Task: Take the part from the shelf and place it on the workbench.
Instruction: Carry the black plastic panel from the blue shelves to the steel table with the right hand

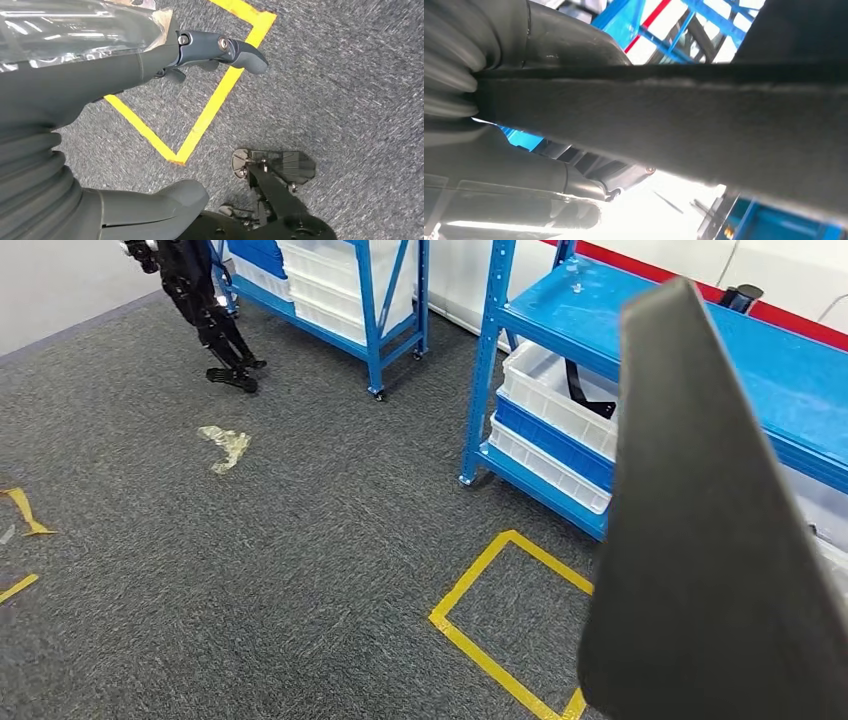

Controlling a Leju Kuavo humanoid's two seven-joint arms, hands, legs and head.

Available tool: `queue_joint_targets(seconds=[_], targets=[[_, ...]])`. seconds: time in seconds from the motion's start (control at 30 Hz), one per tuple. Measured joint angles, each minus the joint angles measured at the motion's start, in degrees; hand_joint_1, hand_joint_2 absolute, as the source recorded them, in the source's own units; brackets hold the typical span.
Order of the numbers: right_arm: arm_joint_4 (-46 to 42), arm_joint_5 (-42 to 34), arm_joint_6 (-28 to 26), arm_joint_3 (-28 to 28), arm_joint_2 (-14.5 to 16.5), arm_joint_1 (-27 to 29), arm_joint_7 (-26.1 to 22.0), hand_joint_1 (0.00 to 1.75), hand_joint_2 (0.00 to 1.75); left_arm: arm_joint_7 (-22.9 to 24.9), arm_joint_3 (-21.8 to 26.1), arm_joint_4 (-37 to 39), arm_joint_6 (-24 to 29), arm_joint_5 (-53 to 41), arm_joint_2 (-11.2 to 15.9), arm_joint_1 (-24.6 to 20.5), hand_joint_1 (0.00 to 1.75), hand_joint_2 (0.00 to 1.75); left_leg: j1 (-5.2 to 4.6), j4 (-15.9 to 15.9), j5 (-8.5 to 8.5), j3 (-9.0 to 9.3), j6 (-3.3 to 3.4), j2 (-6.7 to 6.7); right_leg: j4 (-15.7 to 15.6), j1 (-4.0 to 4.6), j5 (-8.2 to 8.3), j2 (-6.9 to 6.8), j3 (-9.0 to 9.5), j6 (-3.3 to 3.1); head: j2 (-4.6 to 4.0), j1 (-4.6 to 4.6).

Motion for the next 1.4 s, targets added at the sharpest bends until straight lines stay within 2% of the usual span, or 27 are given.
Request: queue_joint_targets(seconds=[0.03,0.07,0.1,0.13,0.17,0.23,0.3,0.33,0.4,0.47,0.53,0.57,0.6,0.67,0.73,0.77,0.83,0.9,0.97,1.03,1.07,1.1,1.17,1.2,1.27,1.33,1.4], targets=[[0.00,0.01,0.00,0.01,0.00,0.08,0.01,1.75,1.75,0.00,-0.01,0.00,-0.03,-0.01,-0.02,0.04,0.00,1.75,0.01,0.03,0.08,-0.07,-0.04,-0.86,1.49,-0.03,-0.23,0.18,-0.74,0.31,0.00,0.01],[0.00,0.01,0.00,0.01,-0.01,0.14,0.01,1.75,1.75,0.00,-0.01,0.00,-0.05,-0.02,-0.04,0.10,0.00,1.75,0.05,0.08,0.16,-0.08,-0.13,-1.72,0.34,-0.10,0.63,0.29,-0.24,0.82,0.00,0.00],[-0.01,0.01,0.00,0.01,-0.01,0.17,0.02,1.75,1.75,0.00,-0.01,0.00,-0.08,-0.02,-0.08,0.14,0.00,1.75,0.12,0.16,0.21,-0.06,-0.26,-2.60,-3.07,-0.27,2.27,0.65,1.37,1.46,0.00,0.02],[-0.01,0.01,0.00,0.01,-0.01,0.17,0.02,1.75,1.75,0.00,-0.01,0.00,-0.08,-0.02,-0.11,0.15,0.00,1.75,0.18,0.34,0.23,-0.14,-0.47,-3.44,-7.61,-0.58,4.09,1.86,3.46,2.04,0.00,0.05],[-0.01,0.00,0.00,0.01,0.01,0.18,0.02,1.75,1.75,0.00,-0.01,0.00,-0.08,-0.02,-0.11,0.12,0.00,1.75,0.14,0.64,0.20,-0.31,-0.76,-4.27,-11.54,-0.78,5.54,3.07,5.20,2.23,0.00,0.09],[-0.01,-0.01,0.00,0.01,0.02,0.21,0.02,1.75,1.75,0.00,-0.01,0.00,-0.08,-0.02,-0.06,0.15,0.00,1.75,0.02,1.06,0.23,-0.87,-1.43,-5.55,-15.20,-0.90,6.70,4.54,6.78,1.71,0.00,0.09],[-0.01,-0.01,0.00,0.01,0.03,0.20,0.02,1.75,1.75,0.00,-0.01,0.02,-0.07,-0.02,0.02,0.35,0.00,1.75,0.09,1.11,0.49,-1.36,-2.08,-6.47,-15.11,-0.78,6.90,3.38,6.85,0.73,0.00,0.00],[-0.01,-0.02,0.00,0.01,0.04,0.17,0.02,1.75,1.75,0.00,-0.01,0.03,-0.07,-0.02,0.03,0.47,0.00,1.75,0.08,1.40,0.34,-1.60,-2.35,-5.96,-15.11,-0.84,7.04,2.77,6.95,0.35,0.00,-0.04],[-0.03,-0.02,0.00,0.01,0.07,0.22,0.02,1.75,1.75,0.00,-0.01,0.04,-0.06,-0.02,0.06,0.44,0.00,1.75,0.02,4.77,-1.88,-3.18,-2.81,-2.90,-15.21,-1.03,7.19,1.25,6.95,-0.50,0.00,-0.44],[-0.05,-0.02,0.00,0.01,0.10,0.33,0.02,1.75,1.75,-0.01,-0.01,0.04,-0.06,-0.03,0.00,0.26,0.00,1.75,0.07,12.36,-6.00,-6.75,-3.15,0.24,-15.20,-0.71,7.13,-0.39,6.85,-1.04,0.00,-0.82],[-0.05,-0.01,0.00,0.02,0.11,0.37,0.02,1.75,1.75,-0.01,-0.01,0.04,-0.06,-0.04,-0.05,0.23,0.00,1.75,0.17,18.06,-7.94,-9.36,-3.26,1.01,-15.19,-0.46,7.06,-2.10,6.76,-1.17,0.00,-0.83],[-0.05,-0.01,0.00,0.03,0.12,0.36,0.02,1.75,1.75,-0.01,-0.01,0.04,-0.06,-0.04,-0.07,0.28,0.00,1.75,0.18,17.95,-7.35,-9.16,-3.22,1.14,-15.19,-0.41,7.02,-2.87,6.79,-1.21,0.00,-0.84],[-0.05,0.00,0.00,0.04,0.13,0.36,0.02,1.75,1.75,-0.01,-0.01,0.04,-0.06,-0.04,-0.05,0.32,0.00,1.75,0.16,15.45,-5.85,-7.72,-3.07,1.41,-15.19,-0.39,6.95,-3.59,6.86,-1.22,0.00,-0.84],[-0.07,0.01,0.00,0.04,0.13,0.35,0.02,1.75,1.75,0.00,-0.01,0.04,-0.06,-0.04,0.00,0.27,0.00,1.75,-0.10,7.36,-2.68,-3.15,-2.53,3.44,-15.15,-0.16,6.73,-4.86,7.08,-1.10,0.00,-0.86],[-0.11,0.01,0.00,0.03,0.11,0.30,0.02,1.75,1.75,-0.01,-0.01,0.03,-0.06,-0.04,0.03,0.10,0.00,1.75,-0.59,2.43,-1.43,-0.54,-1.93,5.08,-15.16,0.26,6.49,-5.98,7.23,-0.73,0.00,-0.75],[-0.13,0.01,0.00,0.03,0.11,0.28,0.02,1.75,1.75,-0.02,-0.01,0.02,-0.06,-0.04,0.03,0.07,0.00,1.75,-0.87,1.90,-1.51,-0.45,-1.69,5.12,-15.22,0.42,6.42,-6.54,7.29,-0.47,0.00,-0.69],[-0.14,-0.88,0.40,0.04,0.05,0.13,-0.26,1.75,1.75,0.00,0.04,0.03,0.62,0.45,-0.02,0.21,0.00,1.75,-0.87,1.37,-1.11,-0.48,-1.05,3.62,-15.36,0.42,6.26,-7.24,7.55,0.09,0.01,-0.67],[0.41,-4.61,1.51,0.25,-0.59,-0.47,-1.99,1.75,1.75,0.01,0.49,0.04,3.06,2.23,-0.26,0.30,0.00,1.75,-0.57,0.53,-0.49,-0.12,-0.31,2.22,-13.16,0.37,4.85,-4.82,6.63,0.34,0.01,-0.49],[2.33,-9.17,2.15,0.58,-1.71,-1.81,-4.86,1.75,1.75,-0.14,1.32,0.04,5.41,3.89,-0.59,0.28,0.00,1.75,-0.49,0.25,-0.09,-0.04,0.14,0.85,-6.34,0.26,1.97,-1.28,3.24,0.01,0.00,-0.21],[4.85,-11.32,1.82,0.86,-2.54,-2.95,-6.76,1.75,1.75,-0.55,1.90,0.04,5.93,4.29,-0.81,0.31,0.00,1.75,-0.59,0.30,0.02,-0.11,0.27,-0.85,0.06,0.16,0.29,-0.12,-0.12,0.10,0.00,-0.14],[5.82,-11.69,1.50,0.97,-2.82,-3.19,-7.17,1.75,1.75,-0.78,2.00,0.04,5.84,4.21,-0.89,0.35,0.00,1.75,-0.60,0.36,0.04,-0.09,0.27,-1.84,0.42,0.08,0.79,0.04,-0.52,0.51,0.00,-0.14],[6.43,-11.81,1.12,1.07,-3.05,-3.29,-7.34,1.75,1.75,-0.96,2.03,0.04,5.66,4.00,-0.96,0.39,0.00,1.75,-0.55,0.47,0.04,-0.06,0.23,-2.82,-1.48,-0.06,2.08,0.24,0.14,1.07,0.00,-0.13],[6.94,-11.54,0.02,1.14,-3.47,-3.27,-7.42,1.75,1.75,-1.06,1.95,0.04,4.75,2.82,-0.92,0.40,0.00,1.75,-0.48,0.98,-0.07,-0.17,-0.09,-4.74,-9.30,-0.58,5.51,2.30,3.38,2.20,0.00,-0.04],[6.93,-11.18,-0.62,1.14,-3.58,-3.01,-7.37,1.75,1.75,-0.99,1.77,0.04,3.92,1.97,-0.74,0.37,0.00,1.75,-0.50,1.33,-0.15,-0.39,-0.37,-5.56,-12.36,-0.78,6.57,3.33,4.61,2.22,0.00,0.03],[6.51,-10.14,-1.79,1.07,-3.61,-1.96,-7.10,1.75,1.75,-0.85,1.16,0.04,1.93,0.36,-0.08,0.45,0.00,1.75,-0.54,1.65,-0.11,-1.00,-1.07,-6.90,-14.42,-0.70,6.98,4.19,5.56,1.41,0.00,0.10],[5.61,-9.01,-2.44,1.02,-3.51,-0.76,-6.59,1.75,1.75,-0.81,0.54,0.05,0.50,-0.35,0.70,0.81,0.00,1.75,-0.39,1.66,0.04,-1.45,-1.67,-7.38,-14.49,-0.58,7.24,2.96,5.78,0.42,0.00,0.04],[4.43,-7.69,-2.75,1.01,-3.27,0.28,-5.80,1.75,1.75,-0.81,0.09,0.07,-0.21,-0.74,1.32,1.01,0.00,1.75,-0.45,3.76,-1.43,-2.45,-2.23,-4.38,-14.67,-0.74,7.40,1.64,5.89,-0.49,0.00,-0.27]])
